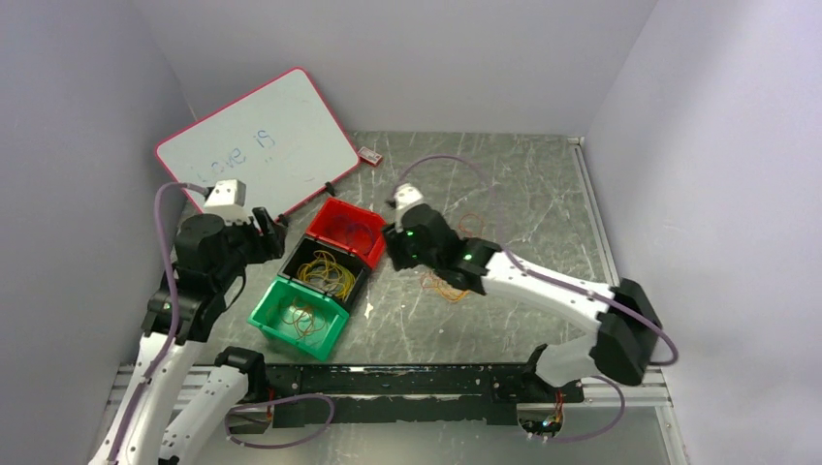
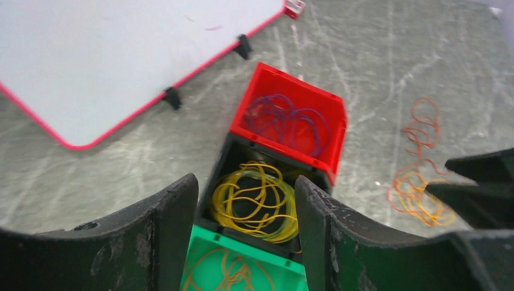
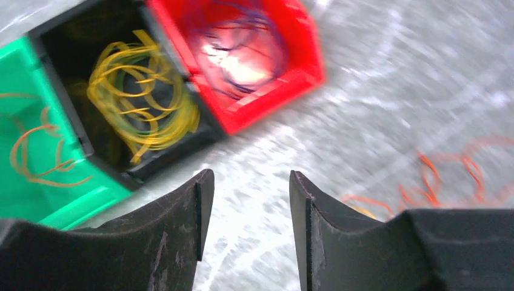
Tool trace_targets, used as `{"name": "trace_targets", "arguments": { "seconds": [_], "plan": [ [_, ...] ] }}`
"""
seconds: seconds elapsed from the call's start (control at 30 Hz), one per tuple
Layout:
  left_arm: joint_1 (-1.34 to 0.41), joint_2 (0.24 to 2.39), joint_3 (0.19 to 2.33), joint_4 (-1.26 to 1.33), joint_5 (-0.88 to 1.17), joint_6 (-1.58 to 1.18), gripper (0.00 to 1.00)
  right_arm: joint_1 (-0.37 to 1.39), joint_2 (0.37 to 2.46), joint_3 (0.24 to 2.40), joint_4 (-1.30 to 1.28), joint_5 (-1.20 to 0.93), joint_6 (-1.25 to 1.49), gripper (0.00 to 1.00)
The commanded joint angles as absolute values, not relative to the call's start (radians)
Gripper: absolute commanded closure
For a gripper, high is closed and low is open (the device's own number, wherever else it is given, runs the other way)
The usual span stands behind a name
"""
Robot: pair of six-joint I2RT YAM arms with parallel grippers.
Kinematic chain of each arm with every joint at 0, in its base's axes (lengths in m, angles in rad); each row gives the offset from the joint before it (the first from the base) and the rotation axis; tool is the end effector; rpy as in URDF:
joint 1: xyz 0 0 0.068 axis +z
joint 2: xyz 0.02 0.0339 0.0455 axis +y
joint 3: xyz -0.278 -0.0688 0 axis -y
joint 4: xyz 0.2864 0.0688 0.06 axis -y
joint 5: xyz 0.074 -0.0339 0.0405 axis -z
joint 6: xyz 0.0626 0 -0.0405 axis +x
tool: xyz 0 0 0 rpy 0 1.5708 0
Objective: Untangle the cables
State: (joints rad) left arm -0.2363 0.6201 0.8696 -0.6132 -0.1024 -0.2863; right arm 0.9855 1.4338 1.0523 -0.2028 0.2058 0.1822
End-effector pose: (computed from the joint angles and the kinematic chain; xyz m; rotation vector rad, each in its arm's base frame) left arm 0.1802 -0.0368 0.3554 -0.1170 1.9370 -0.2494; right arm 0.2223 0.3122 0.2633 -0.7386 2.0475 0.4568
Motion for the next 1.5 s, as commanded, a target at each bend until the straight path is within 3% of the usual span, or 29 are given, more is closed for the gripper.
{"name": "trace_targets", "arguments": {
  "seconds": [0.0,0.2,0.3,0.43,0.7,1.2,1.47],
  "plan": [
    [-0.24,0.654,0.808,-0.473,0.085,-0.375,0.36,0.867,1.273,0.953,-0.372,0.382,0.381,0.48],
    [-0.468,0.733,0.753,-0.378,-0.039,-0.46,0.36,0.66,1.144,0.803,-0.452,0.3,0.411,0.5],
    [-0.652,0.813,0.765,-0.353,-0.174,-0.489,0.36,0.607,1.149,0.788,-0.481,0.256,0.393,0.53],
    [-0.763,0.89,0.772,-0.309,-0.222,-0.514,0.37,0.535,1.196,0.786,-0.499,0.162,0.354,0.56],
    [-0.789,0.886,0.761,-0.308,-0.246,-0.524,0.37,0.477,1.317,0.777,-0.441,0.014,0.298,0.65],
    [-0.789,0.848,0.753,-0.346,-0.273,-0.523,0.38,0.459,1.43,0.802,-0.416,-0.012,0.298,0.7],
    [-0.789,0.856,0.751,-0.335,-0.264,-0.519,0.38,0.458,1.4,0.803,-0.404,0.009,0.304,0.89]
  ]
}}
